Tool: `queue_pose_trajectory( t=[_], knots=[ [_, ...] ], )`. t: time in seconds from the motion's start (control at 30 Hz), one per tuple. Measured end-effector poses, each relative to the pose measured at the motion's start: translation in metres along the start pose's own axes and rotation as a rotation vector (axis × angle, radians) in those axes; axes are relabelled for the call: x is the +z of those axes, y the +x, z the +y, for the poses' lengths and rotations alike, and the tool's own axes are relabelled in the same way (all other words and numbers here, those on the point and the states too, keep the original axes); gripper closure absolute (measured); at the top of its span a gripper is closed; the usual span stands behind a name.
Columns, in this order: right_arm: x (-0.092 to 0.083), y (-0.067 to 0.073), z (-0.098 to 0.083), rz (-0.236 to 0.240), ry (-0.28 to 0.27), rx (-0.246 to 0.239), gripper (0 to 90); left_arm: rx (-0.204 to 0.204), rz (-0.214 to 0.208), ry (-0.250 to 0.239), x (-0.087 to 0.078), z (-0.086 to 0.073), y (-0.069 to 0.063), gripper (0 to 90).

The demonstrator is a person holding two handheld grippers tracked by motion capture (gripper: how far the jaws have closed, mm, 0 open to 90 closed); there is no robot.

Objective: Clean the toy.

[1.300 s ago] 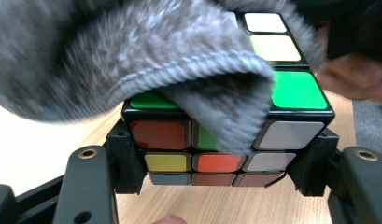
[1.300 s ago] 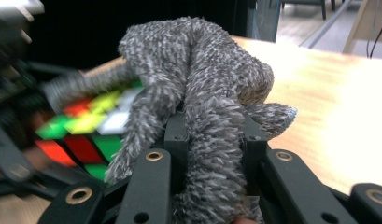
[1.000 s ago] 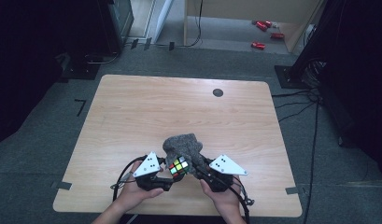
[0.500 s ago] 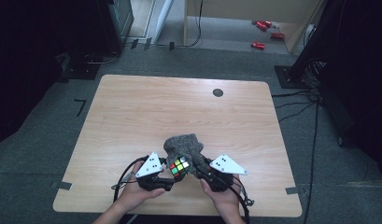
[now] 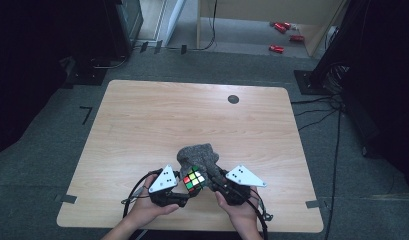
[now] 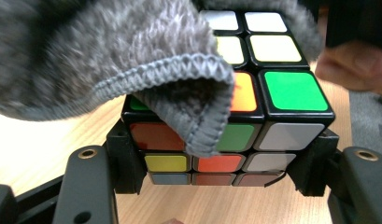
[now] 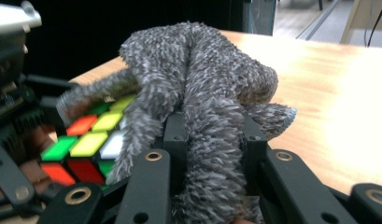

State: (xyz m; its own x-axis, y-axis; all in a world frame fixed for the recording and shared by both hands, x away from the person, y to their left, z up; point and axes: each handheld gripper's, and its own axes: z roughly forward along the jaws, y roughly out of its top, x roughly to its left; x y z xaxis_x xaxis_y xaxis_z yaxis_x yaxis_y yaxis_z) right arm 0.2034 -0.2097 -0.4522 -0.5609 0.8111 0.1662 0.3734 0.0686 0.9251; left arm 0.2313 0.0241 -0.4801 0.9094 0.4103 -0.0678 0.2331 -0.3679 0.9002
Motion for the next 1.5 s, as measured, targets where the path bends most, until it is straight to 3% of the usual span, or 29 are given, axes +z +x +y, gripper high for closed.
queue_pose_trajectory(
  t=[0.13, 0.27, 0.37, 0.53, 0.63, 0.67, 0.73, 0.87, 0.97, 1.03, 1.07, 1.13, 1.27, 1.37, 1.4, 1.5],
  knots=[
    [0.002, -0.003, -0.003, 0.007, 0.001, 0.016, 72.0, 0.008, 0.010, -0.015, -0.004, 0.003, 0.001, 35.2],
    [0.011, -0.004, -0.014, -0.002, 0.046, 0.028, 72.2, -0.026, 0.020, -0.045, -0.011, 0.004, 0.007, 35.2],
    [0.010, -0.003, -0.013, -0.004, 0.049, 0.024, 72.2, -0.039, 0.019, -0.052, -0.011, 0.003, 0.009, 35.2],
    [0.000, 0.000, 0.000, 0.012, -0.012, 0.006, 72.1, 0.001, 0.013, 0.008, -0.001, -0.001, 0.001, 35.2],
    [0.001, -0.002, -0.002, 0.011, -0.012, 0.015, 72.0, 0.021, 0.026, 0.006, -0.002, 0.002, -0.002, 35.2],
    [0.004, -0.005, -0.007, 0.011, 0.010, 0.026, 72.0, 0.002, 0.016, -0.033, -0.006, 0.004, 0.001, 35.2],
    [0.008, -0.006, -0.012, 0.003, 0.037, 0.026, 72.1, -0.020, 0.011, -0.061, -0.011, 0.006, 0.004, 35.2],
    [0.005, -0.003, -0.009, 0.007, 0.030, 0.016, 72.2, -0.047, -0.007, -0.063, -0.012, 0.004, 0.009, 35.1],
    [0.001, 0.000, -0.004, 0.016, 0.003, 0.002, 72.1, -0.046, -0.012, -0.025, -0.006, 0.000, 0.008, 35.2],
    [-0.001, 0.000, -0.001, 0.017, -0.012, -0.006, 72.1, -0.030, -0.021, -0.010, -0.002, 0.000, 0.003, 35.2],
    [0.000, -0.003, -0.002, 0.014, -0.015, 0.002, 72.1, 0.006, -0.016, -0.008, 0.000, 0.002, -0.004, 35.2],
    [0.003, -0.007, -0.005, 0.013, -0.008, 0.022, 72.1, 0.029, -0.018, -0.024, -0.003, 0.005, -0.007, 35.2],
    [0.007, -0.008, -0.011, 0.004, 0.014, 0.019, 72.2, 0.014, 0.011, -0.048, -0.009, 0.008, -0.001, 35.2],
    [0.004, -0.004, -0.009, 0.017, 0.014, 0.009, 72.2, -0.032, 0.042, -0.035, -0.010, 0.004, 0.010, 35.2],
    [0.002, -0.002, -0.007, 0.020, 0.003, 0.002, 72.2, -0.045, 0.029, -0.017, -0.007, 0.001, 0.012, 35.2],
    [-0.001, 0.000, -0.001, 0.023, -0.019, -0.006, 72.2, -0.032, 0.018, -0.007, -0.004, 0.001, 0.007, 35.2]
  ],
)
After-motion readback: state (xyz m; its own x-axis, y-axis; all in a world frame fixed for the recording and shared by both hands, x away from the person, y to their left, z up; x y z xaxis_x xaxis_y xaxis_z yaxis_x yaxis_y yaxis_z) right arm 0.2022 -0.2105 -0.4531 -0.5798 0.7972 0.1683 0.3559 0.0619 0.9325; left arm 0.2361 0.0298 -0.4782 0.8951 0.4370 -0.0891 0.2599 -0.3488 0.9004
